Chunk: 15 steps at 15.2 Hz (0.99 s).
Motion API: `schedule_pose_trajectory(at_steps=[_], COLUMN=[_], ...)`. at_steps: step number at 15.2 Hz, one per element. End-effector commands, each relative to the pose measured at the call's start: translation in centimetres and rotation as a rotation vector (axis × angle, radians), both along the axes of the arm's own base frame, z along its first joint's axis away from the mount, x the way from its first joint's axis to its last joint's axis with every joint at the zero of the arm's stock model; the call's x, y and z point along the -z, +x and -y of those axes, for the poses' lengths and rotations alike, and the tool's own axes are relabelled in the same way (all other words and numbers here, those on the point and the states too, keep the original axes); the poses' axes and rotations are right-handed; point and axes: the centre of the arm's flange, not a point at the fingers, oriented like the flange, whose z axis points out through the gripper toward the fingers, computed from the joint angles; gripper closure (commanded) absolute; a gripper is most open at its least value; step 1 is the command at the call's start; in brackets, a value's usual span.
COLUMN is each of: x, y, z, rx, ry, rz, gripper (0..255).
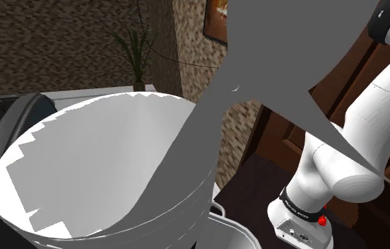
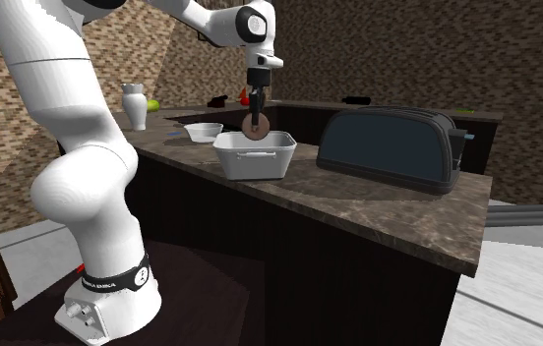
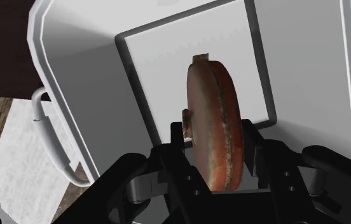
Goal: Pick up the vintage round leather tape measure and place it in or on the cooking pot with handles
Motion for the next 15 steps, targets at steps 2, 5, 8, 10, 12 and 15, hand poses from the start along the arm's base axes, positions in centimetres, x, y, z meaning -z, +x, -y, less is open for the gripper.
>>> schedule_pose_trajectory(at_steps=[2,5,8,10,12,15], x=[0.0,0.0,0.0,0.0,-2.6,-5.0], y=[0.0,0.0,0.0,0.0,0.1,0.3], z=[0.0,0.0,0.0,0.0,-0.2,-0.3], rx=[0.000,0.000,0.000,0.000,0.000,0.000], ry=[0.000,0.000,0.000,0.000,0.000,0.000], rz=[0.000,0.000,0.000,0.000,0.000,0.000], gripper=[255,0,0,0,0,0])
